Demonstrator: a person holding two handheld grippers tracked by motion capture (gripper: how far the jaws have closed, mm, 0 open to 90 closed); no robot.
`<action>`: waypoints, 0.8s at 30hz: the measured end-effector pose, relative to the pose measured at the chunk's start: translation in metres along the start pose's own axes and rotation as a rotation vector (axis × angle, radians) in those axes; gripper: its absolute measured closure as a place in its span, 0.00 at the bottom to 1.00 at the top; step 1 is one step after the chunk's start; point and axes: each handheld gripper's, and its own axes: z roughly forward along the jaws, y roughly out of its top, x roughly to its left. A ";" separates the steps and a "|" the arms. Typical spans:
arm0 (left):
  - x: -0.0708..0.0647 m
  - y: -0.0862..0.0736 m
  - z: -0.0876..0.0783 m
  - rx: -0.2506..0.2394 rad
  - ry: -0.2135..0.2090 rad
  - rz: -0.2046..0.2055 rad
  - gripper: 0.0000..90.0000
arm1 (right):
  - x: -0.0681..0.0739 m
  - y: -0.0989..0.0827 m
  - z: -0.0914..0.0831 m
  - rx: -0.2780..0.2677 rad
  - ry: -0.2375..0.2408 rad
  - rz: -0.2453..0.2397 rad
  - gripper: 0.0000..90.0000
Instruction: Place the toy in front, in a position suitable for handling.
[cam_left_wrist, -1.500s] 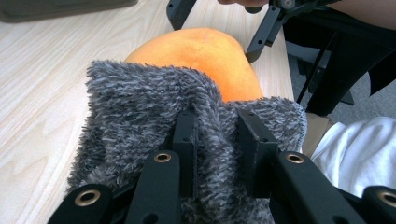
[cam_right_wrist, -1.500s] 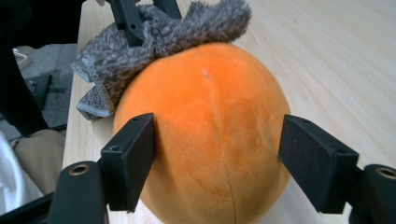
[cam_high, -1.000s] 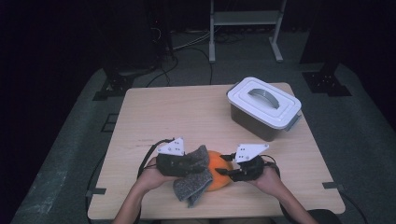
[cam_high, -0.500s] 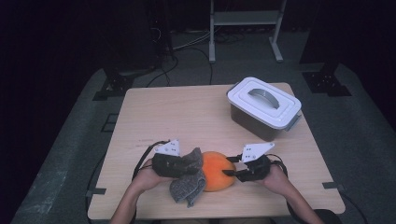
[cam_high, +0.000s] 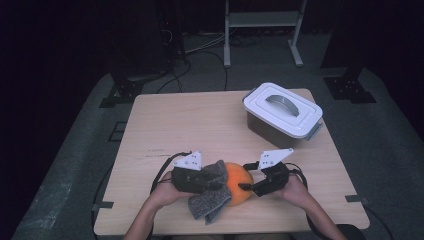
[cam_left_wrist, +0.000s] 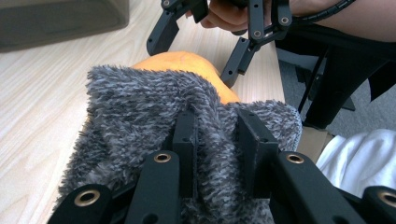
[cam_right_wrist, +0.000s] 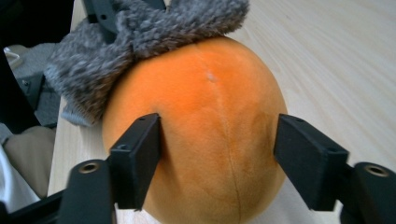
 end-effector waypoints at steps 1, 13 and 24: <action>0.001 -0.001 -0.001 0.003 0.004 -0.001 0.79 | 0.000 -0.001 0.001 0.000 0.009 0.004 0.38; 0.018 -0.017 -0.016 0.007 0.056 -0.059 0.79 | 0.009 0.001 -0.001 0.009 0.015 -0.049 0.53; 0.010 -0.003 -0.014 -0.053 0.019 -0.047 0.79 | 0.019 0.007 0.001 -0.005 -0.026 -0.105 0.55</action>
